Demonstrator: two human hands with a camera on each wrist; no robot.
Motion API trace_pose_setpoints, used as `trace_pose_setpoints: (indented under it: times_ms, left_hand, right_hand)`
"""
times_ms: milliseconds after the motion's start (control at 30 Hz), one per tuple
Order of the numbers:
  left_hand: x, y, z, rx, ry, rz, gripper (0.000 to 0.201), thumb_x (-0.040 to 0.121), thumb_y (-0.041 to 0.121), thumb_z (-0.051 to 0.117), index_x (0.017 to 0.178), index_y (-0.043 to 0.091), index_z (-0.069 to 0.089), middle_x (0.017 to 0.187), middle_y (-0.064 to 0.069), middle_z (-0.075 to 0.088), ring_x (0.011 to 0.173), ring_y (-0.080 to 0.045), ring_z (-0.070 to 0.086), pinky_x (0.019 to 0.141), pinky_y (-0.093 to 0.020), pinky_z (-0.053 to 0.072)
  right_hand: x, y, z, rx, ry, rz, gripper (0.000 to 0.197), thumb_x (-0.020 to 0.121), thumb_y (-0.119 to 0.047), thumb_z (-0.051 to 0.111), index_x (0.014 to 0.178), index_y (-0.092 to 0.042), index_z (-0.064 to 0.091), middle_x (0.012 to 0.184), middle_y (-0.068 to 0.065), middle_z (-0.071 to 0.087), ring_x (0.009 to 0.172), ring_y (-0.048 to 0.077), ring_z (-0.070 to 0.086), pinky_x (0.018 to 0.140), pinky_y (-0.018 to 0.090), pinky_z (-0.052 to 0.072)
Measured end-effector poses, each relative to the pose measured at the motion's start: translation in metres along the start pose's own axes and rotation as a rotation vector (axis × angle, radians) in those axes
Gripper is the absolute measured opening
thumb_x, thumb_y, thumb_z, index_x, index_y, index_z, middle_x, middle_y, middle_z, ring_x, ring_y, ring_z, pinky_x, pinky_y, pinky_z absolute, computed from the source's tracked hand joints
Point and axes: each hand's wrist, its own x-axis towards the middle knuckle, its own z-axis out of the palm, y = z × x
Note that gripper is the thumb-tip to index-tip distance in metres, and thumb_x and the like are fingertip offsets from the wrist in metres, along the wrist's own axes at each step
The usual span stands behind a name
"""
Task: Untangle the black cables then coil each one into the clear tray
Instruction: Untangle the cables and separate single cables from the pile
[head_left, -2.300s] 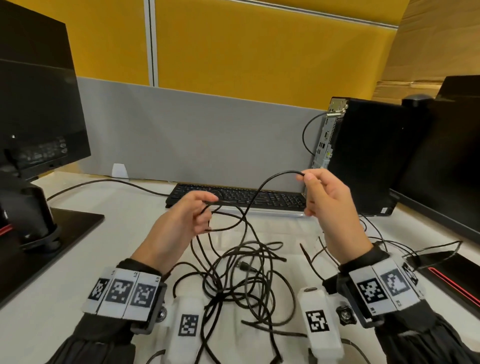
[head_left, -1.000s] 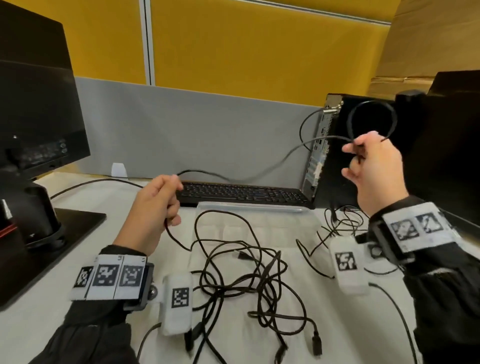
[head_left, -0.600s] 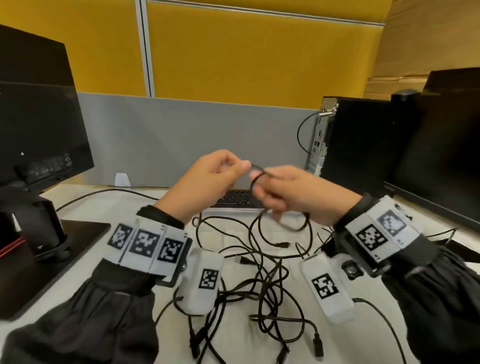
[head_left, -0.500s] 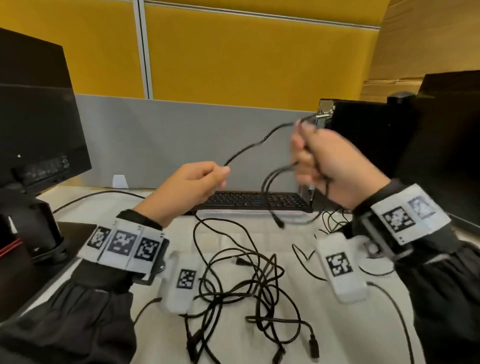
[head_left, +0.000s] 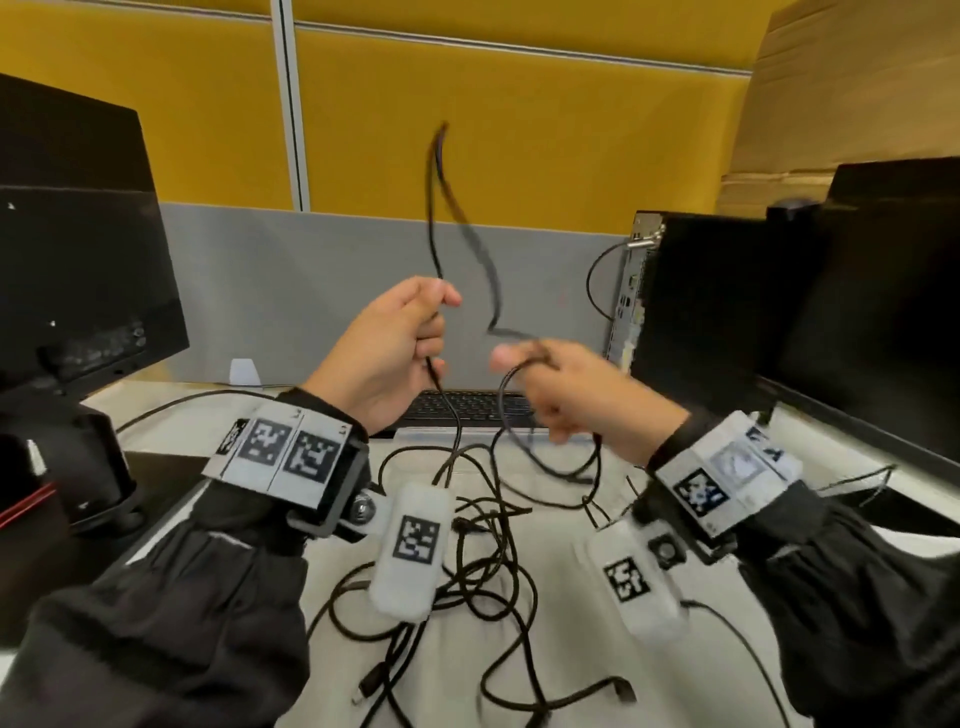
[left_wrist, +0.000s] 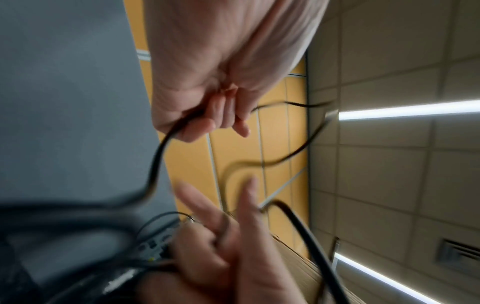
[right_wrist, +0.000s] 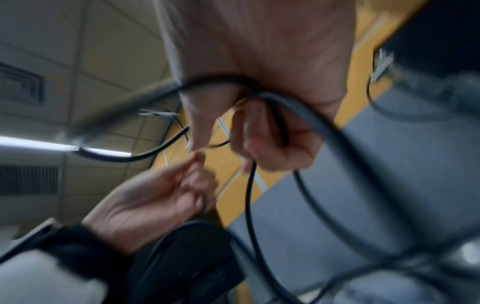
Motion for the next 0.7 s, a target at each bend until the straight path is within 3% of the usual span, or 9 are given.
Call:
trace_pose_setpoints:
  times_ms: [67,167,267,333,400,467,567,633,700]
  left_hand:
    - [-0.003,0.004,0.01,0.026,-0.05,0.07,0.022,0.1,0.026,0.039,0.084,0.017,0.053,0.056,0.01,0.03,0.051,-0.006,0.026,0.052,-0.019,0.03]
    - [-0.009,0.004,0.011,0.09,0.005,0.162,0.019,0.099,0.026,0.041,0.088,0.02,0.055,0.068,0.005,0.037,0.063,-0.008,0.039,0.062,-0.022,0.041]
    - [-0.017,-0.013,0.004,0.162,0.126,0.119,0.014,0.093,0.035,0.051,0.1,0.023,0.052,0.091,0.003,0.051,0.091,-0.015,0.053,0.077,-0.03,0.046]
    - [-0.025,-0.032,-0.001,0.181,0.019,-0.065,0.037,0.087,0.039,0.061,0.113,0.019,0.045,0.104,-0.001,0.059,0.095,-0.021,0.061,0.079,-0.034,0.05]
    - [-0.036,-0.047,0.0,0.21,-0.23,-0.175,0.038,0.088,0.029,0.062,0.115,0.01,0.044,0.09,-0.007,0.067,0.074,-0.021,0.065,0.068,-0.031,0.052]
    - [-0.045,-0.052,-0.002,0.195,-0.413,-0.151,0.023,0.088,0.027,0.055,0.1,0.008,0.051,0.065,-0.003,0.06,0.059,-0.017,0.058,0.063,-0.026,0.051]
    - [-0.044,-0.048,-0.009,0.019,-0.373,-0.164,0.029,0.096,0.032,0.042,0.086,0.008,0.054,0.056,-0.002,0.047,0.059,-0.017,0.054,0.068,-0.028,0.049]
    - [-0.043,-0.043,-0.011,-0.095,-0.331,-0.215,0.03,0.093,0.032,0.039,0.084,0.009,0.056,0.062,-0.005,0.053,0.069,-0.02,0.06,0.065,-0.029,0.05]
    - [-0.043,-0.044,-0.011,-0.102,-0.354,-0.205,0.02,0.09,0.028,0.048,0.084,0.011,0.058,0.073,-0.006,0.06,0.082,-0.019,0.064,0.06,-0.027,0.05]
  right_hand:
    - [-0.003,-0.003,0.018,0.002,-0.228,-0.005,0.029,0.092,-0.041,0.052,0.097,-0.016,0.067,0.055,-0.006,0.026,0.044,0.007,0.026,0.043,0.02,0.03]
    - [-0.001,-0.007,0.022,0.049,-0.309,-0.033,0.03,0.097,-0.034,0.046,0.087,-0.01,0.062,0.052,-0.005,0.027,0.043,0.007,0.022,0.042,0.019,0.022]
    - [-0.001,-0.008,0.014,0.105,-0.232,-0.068,0.027,0.099,-0.026,0.043,0.084,-0.01,0.057,0.054,-0.001,0.041,0.04,0.006,0.023,0.039,0.017,0.02]
    - [-0.001,-0.008,0.007,0.153,-0.123,-0.093,0.028,0.1,-0.023,0.041,0.078,-0.015,0.056,0.058,0.001,0.047,0.038,0.005,0.024,0.037,0.016,0.021]
    - [0.001,-0.007,0.002,0.221,-0.049,-0.1,0.03,0.1,-0.018,0.038,0.073,-0.017,0.052,0.056,-0.001,0.051,0.038,0.006,0.022,0.034,0.015,0.02]
    - [0.002,-0.006,-0.001,0.274,-0.015,-0.087,0.03,0.1,-0.015,0.035,0.073,-0.016,0.047,0.052,-0.002,0.053,0.04,0.007,0.02,0.033,0.015,0.019]
    - [0.004,-0.005,-0.007,0.374,0.098,-0.078,0.025,0.1,-0.015,0.033,0.078,-0.014,0.045,0.049,-0.002,0.053,0.043,0.011,0.021,0.034,0.016,0.022]
    - [0.007,-0.004,-0.011,0.447,0.177,-0.083,0.023,0.1,-0.015,0.033,0.08,-0.014,0.044,0.046,-0.003,0.052,0.045,0.012,0.019,0.033,0.015,0.023]
    - [0.008,-0.003,-0.015,0.504,0.233,-0.087,0.025,0.101,-0.016,0.031,0.079,-0.014,0.043,0.045,-0.003,0.051,0.043,0.011,0.019,0.032,0.015,0.023]
